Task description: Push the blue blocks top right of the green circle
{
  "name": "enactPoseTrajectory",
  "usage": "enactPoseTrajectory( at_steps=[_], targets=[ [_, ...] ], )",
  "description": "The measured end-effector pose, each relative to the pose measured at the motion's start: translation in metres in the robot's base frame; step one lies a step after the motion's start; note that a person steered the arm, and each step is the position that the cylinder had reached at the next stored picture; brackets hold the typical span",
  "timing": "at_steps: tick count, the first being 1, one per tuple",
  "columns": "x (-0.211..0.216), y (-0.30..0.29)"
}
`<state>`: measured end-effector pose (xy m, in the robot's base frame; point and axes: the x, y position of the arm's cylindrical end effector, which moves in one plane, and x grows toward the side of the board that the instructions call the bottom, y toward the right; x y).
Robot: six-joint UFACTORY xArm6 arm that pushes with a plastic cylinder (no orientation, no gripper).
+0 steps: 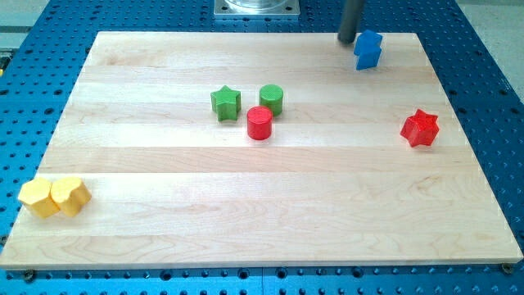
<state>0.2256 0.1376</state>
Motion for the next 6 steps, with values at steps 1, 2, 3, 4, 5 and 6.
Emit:
enactPoseTrajectory(
  at_steps=[1, 2, 3, 4, 5, 6],
  targets=[
    [0.043, -0.018],
    [-0.021, -0.030],
    [-0.033, 0.022],
    [-0.030, 0.092],
    [-0.005, 0.064],
    [0.053, -0.032]
  ],
)
